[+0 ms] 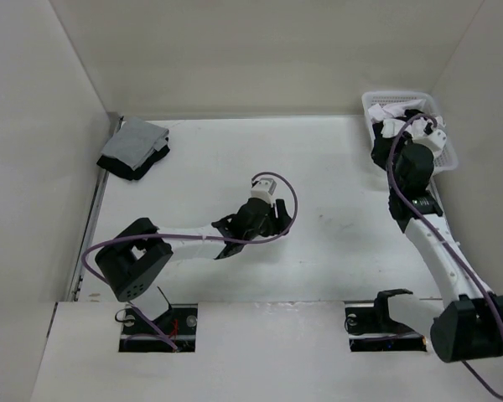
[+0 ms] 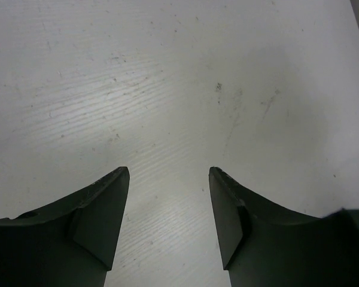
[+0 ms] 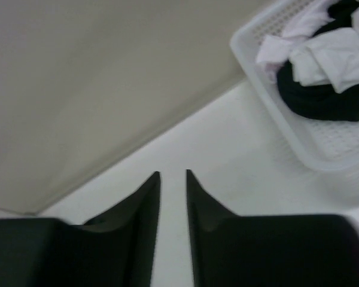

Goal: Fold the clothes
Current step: Grab the tank top from the pile

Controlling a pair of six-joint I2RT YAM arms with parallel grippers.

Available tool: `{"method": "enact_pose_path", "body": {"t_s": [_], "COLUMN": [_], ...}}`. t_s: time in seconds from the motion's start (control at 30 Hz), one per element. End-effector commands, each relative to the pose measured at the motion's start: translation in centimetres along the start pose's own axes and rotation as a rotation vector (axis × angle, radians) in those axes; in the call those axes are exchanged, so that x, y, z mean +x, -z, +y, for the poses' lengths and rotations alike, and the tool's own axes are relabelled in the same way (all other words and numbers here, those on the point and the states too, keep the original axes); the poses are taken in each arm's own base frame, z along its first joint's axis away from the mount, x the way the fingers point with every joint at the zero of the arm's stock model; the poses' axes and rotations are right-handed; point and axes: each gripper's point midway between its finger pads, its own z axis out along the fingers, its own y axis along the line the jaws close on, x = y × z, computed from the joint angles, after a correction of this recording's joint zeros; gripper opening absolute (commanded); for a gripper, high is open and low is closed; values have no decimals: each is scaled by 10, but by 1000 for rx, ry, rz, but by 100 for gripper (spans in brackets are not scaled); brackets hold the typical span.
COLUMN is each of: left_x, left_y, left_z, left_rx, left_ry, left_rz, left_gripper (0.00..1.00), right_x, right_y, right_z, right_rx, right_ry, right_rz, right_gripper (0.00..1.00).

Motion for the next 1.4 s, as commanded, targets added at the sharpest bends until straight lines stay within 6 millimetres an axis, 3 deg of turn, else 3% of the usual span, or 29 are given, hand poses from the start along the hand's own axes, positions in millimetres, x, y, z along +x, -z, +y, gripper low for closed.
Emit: {"method": "enact_pose_path", "body": {"t_s": [0.0,0.07,0.2,0.43,0.57,0.63,0.7,0.9,1.17,1.27,1.37], "left_x": [-7,-7,-6,-9,-10,-9,-9,-10,-10,-12,-13], "left_y": [12,12,14,13,13,12,11,7,2,2,1], "left_z": [-18,-18,-19,-11,-12,-11,-10,-3,1,2,2], "left_rx": [97,102,118,113,125,123,120,107,103,106,112], "left_ry": [-8,-8,-26,-42,-37,-35,-33,-27,-16,-7,4], "left_rz": [-39,-51,-75,-93,-93,-92,-90,-91,-87,-87,-89], "left_gripper": [55,54,51,25,27,32,37,41,41,41,41], "right_x": [-8,-8,-8,-9,5,13,22,45,62,67,64], "right_y": [-21,-32,-69,-155,-193,-211,-229,-257,-273,-276,-276], "right_z": [-35,-49,-74,-134,-167,-175,-182,-199,-220,-229,-225], "right_rx": [145,196,277,375,436,439,441,457,506,523,508], "right_ry": [7,3,24,49,64,90,117,143,154,157,144], "right_rz": [-37,-57,-41,29,115,152,183,227,246,252,233], "right_gripper": [9,1,0,0,0,6,21,42,45,33,12]}}
